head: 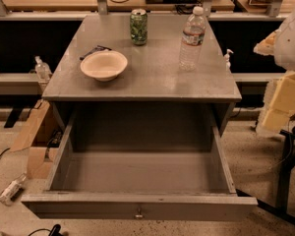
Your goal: Place water bottle into top drawer
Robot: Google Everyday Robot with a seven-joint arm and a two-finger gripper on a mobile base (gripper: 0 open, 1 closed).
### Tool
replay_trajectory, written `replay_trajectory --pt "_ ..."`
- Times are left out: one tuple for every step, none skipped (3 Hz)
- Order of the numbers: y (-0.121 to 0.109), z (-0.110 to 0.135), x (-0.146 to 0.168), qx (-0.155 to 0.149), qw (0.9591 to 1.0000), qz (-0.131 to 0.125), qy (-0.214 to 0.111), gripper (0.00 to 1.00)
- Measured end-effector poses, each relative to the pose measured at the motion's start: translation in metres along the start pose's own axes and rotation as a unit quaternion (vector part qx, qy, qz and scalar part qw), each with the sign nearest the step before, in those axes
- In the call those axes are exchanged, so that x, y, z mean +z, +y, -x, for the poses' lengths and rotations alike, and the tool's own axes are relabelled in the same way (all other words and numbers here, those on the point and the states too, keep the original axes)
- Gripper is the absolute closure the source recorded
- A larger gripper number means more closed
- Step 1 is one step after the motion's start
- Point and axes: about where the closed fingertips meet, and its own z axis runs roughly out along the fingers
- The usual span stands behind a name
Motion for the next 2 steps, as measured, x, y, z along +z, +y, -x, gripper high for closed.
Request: replay_trajectory --pt "0.000 0.000 0.000 0.000 1.0000 0.000 0.000 0.00" --pt "-0.010 0.000 0.008 0.011 0.9998 -0.003 -0.016 0.00"
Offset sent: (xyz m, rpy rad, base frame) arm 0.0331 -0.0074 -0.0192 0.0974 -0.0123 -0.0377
